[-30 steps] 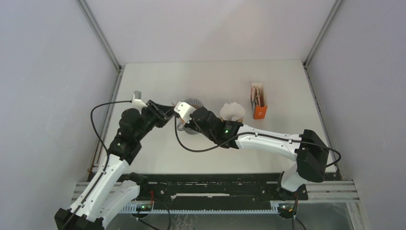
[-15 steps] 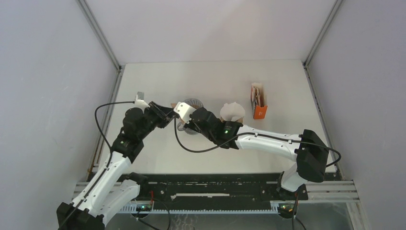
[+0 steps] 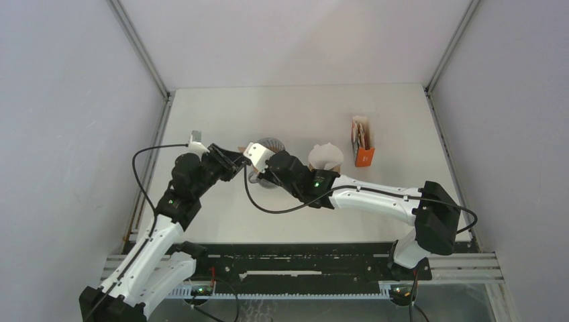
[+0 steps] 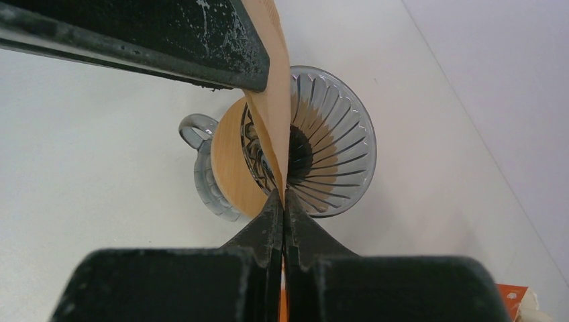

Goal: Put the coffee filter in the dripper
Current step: Place the coffee filter in the coffee dripper.

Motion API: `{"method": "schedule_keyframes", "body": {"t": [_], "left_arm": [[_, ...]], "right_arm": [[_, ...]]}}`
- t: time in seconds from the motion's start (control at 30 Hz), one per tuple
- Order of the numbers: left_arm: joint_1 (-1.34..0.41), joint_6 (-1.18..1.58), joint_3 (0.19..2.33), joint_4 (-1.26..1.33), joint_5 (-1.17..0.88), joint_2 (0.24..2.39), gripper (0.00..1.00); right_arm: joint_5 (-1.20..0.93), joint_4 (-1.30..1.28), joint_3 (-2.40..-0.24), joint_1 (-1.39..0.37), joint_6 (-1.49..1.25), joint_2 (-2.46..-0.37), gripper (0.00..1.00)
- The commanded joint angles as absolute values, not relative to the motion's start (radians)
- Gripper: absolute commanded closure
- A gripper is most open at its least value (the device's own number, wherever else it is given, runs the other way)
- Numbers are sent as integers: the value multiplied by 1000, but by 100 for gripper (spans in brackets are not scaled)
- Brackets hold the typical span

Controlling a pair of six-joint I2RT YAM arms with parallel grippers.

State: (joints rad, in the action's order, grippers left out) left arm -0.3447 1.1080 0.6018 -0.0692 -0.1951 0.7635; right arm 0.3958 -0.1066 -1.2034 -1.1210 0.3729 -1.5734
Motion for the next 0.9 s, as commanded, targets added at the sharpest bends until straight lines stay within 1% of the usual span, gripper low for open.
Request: {"method": "schedule_keyframes", "body": {"t": [0.0, 0.33, 0.87], "left_arm": [[-339, 1115, 596, -42, -193, 735, 72], [-340, 1114, 585, -64, -160, 700, 72], [-340, 1104, 618, -51, -172, 737, 71]], "right_arm": [[412, -64, -1219, -1123, 359, -1578, 100], [418, -67, -1219, -1122, 354, -1580, 100], [418, -74, -1219, -1124, 355, -1582, 100]]}}
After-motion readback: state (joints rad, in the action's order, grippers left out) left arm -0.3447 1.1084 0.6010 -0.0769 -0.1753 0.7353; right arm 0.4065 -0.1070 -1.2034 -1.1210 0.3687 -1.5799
